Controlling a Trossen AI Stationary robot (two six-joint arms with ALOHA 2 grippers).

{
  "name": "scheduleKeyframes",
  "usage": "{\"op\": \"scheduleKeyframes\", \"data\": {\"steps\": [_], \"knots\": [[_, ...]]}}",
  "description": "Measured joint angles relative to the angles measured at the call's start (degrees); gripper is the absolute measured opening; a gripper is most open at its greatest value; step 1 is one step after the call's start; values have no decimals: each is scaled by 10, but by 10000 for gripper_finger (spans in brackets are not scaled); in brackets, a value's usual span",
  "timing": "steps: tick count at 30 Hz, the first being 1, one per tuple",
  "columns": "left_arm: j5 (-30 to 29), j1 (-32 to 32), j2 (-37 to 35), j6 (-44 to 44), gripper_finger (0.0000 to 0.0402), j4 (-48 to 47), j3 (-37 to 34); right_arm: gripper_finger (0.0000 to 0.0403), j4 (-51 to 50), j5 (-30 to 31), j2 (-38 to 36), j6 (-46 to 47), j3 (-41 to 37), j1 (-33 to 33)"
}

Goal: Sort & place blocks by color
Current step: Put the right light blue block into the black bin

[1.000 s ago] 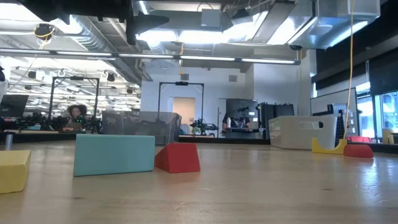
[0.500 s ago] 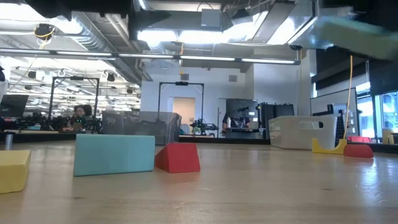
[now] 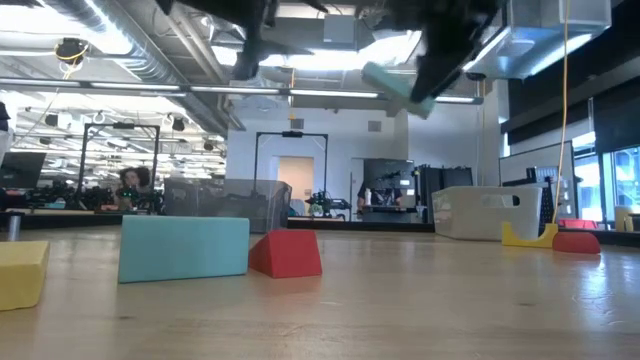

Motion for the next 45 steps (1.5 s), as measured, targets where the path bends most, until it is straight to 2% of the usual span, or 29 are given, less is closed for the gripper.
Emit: {"op": "scheduleKeyframes", "data": {"steps": [5, 10, 13, 17, 23, 29, 33, 38, 45], "knots": [[20, 0, 47, -64, 250, 1, 10, 126, -15, 3, 61, -53, 51, -5], [43, -5, 80, -83, 250, 0, 10, 126, -16, 3, 91, -66, 76, -5], [52, -8, 95, -85, 250, -2, 10, 126, -7, 7, 92, -76, 78, -5], [53, -15, 113, -95, 250, 0, 10, 126, 2, 45, 92, -77, 78, -8], [53, -22, 126, -97, 250, 0, 10, 126, 7, 48, 92, -64, 78, -18], [15, -23, 128, -96, 250, 1, 10, 126, 11, 48, 92, -62, 78, -18], [16, -18, 128, -95, 242, 1, 10, 126, 11, 48, 92, -62, 78, -18], [17, -18, 128, -93, 200, 1, 10, 126, 27, 48, 92, -63, 78, -18], [11, -18, 128, -93, 94, 9, 10, 126, 37, 49, 92, -65, 78, -18]]}}
